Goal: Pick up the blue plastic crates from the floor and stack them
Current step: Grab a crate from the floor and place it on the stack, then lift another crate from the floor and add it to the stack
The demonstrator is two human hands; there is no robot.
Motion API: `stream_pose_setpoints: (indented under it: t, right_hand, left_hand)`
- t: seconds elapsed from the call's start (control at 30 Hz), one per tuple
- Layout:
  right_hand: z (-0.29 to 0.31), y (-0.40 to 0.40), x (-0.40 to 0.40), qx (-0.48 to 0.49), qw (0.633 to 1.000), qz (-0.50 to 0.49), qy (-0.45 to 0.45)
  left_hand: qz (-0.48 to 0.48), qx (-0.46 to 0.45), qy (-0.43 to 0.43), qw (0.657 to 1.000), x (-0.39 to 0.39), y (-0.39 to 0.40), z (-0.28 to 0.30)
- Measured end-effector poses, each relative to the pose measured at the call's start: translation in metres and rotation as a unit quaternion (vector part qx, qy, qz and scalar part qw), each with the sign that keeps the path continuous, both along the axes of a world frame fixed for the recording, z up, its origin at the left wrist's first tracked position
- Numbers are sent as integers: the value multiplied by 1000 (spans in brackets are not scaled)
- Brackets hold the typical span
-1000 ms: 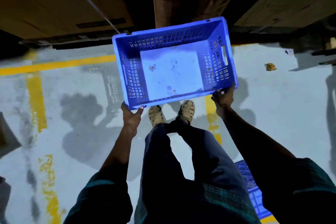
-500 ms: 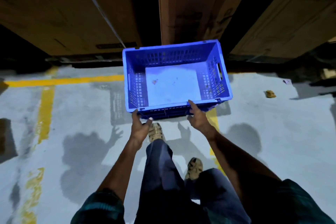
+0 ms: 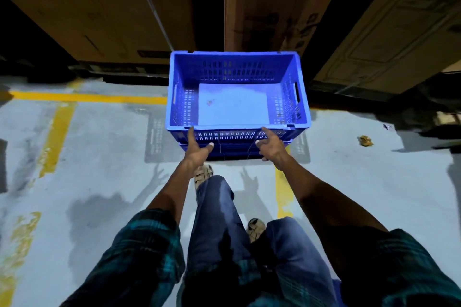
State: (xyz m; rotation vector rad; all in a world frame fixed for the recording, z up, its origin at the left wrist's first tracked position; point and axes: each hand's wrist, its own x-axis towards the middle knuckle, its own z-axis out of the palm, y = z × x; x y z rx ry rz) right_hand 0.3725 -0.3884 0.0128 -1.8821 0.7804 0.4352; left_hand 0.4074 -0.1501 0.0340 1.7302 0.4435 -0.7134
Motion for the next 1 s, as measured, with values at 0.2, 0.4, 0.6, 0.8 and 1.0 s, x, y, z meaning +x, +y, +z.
stream_pose_setpoints:
  t: [0.2,0.4,0.6,0.8,1.0]
  right_hand:
    - [3,23,30,2,999,30,33]
    - [39,41,55,17,990,95,107]
    - [118,42,31,153,985,-77,29]
    - [202,30,-5,176,962,-207,-19]
    - [245,25,-63,128,943,-301,-65]
  left_hand:
    - [30,15,15,999,17,18,4]
    - [34,25,1,999,20,30,25]
    - [-38,-4,14,999,24,10,84]
    - [-189,-43,-24,981,40,-28,161]
    - [-330,-55,-78,939,53,-55,204]
